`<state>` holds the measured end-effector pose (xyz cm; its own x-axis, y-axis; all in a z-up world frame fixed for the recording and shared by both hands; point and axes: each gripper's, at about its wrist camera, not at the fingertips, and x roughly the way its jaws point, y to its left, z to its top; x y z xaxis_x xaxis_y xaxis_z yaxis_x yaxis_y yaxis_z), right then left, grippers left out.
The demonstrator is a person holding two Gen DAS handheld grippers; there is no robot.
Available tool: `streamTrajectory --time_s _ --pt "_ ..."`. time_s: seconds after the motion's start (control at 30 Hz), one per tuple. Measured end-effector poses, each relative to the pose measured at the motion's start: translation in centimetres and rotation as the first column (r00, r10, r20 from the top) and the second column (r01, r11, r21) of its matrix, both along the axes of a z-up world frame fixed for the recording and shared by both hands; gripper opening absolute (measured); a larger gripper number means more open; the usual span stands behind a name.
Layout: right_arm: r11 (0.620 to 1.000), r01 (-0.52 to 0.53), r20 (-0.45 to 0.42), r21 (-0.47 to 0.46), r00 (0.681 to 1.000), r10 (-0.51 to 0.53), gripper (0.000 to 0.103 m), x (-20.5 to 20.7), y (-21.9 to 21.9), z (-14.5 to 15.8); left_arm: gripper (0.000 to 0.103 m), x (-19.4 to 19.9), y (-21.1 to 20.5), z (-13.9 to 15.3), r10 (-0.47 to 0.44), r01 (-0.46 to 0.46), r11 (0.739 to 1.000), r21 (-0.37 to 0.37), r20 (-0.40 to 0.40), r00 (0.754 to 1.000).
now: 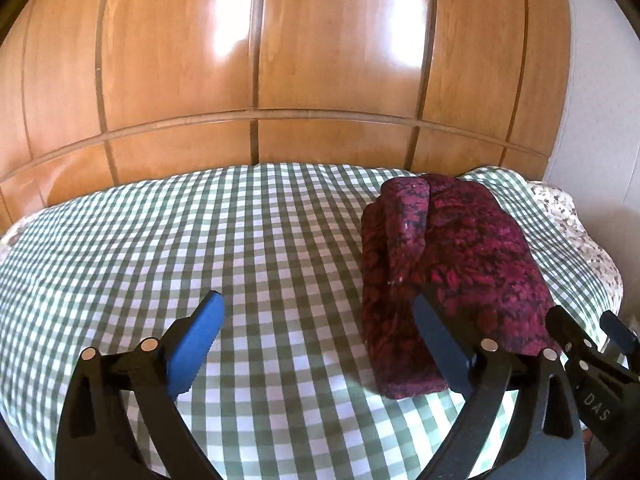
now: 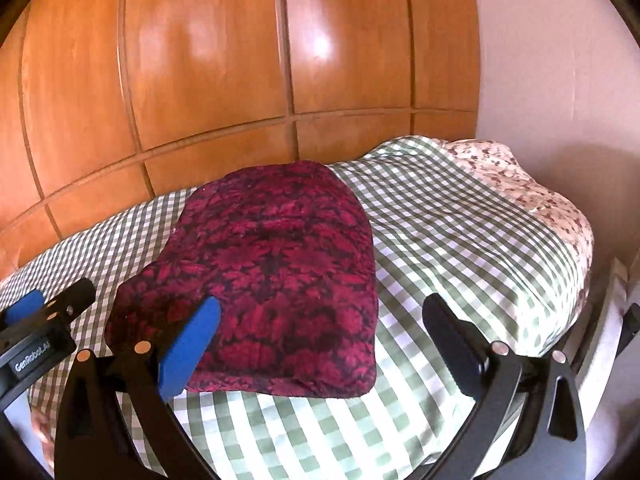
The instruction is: Fold small clothes
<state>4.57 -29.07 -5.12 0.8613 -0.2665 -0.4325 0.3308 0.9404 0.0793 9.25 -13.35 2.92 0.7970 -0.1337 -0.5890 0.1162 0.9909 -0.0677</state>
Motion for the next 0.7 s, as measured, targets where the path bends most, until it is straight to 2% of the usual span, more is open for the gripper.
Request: streamTrajectory --time_s 0.17,0.37,0.7 --pt "1.0 -0.004 -0.009 0.023 1.0 0.004 0.101 -0.2 0.2 -0.2 0.095 -0.8 0.3 -0.1 0.0 0.0 1.0 0.001 -0.001 1.0" --pt "1.0 0.007 -0.01 0.009 1.0 -0.007 0.101 -0.3 0.4 -0.2 0.098 -1.3 0.3 0.0 -0.004 0.004 1.0 0.005 0.009 1.0" --pt "1.0 -0.002 -0.006 0.008 1.0 0.002 0.101 -0.5 0.8 -0.2 0.098 -1.7 0.3 0.4 -0.008 0.008 1.0 0.009 0.022 1.0"
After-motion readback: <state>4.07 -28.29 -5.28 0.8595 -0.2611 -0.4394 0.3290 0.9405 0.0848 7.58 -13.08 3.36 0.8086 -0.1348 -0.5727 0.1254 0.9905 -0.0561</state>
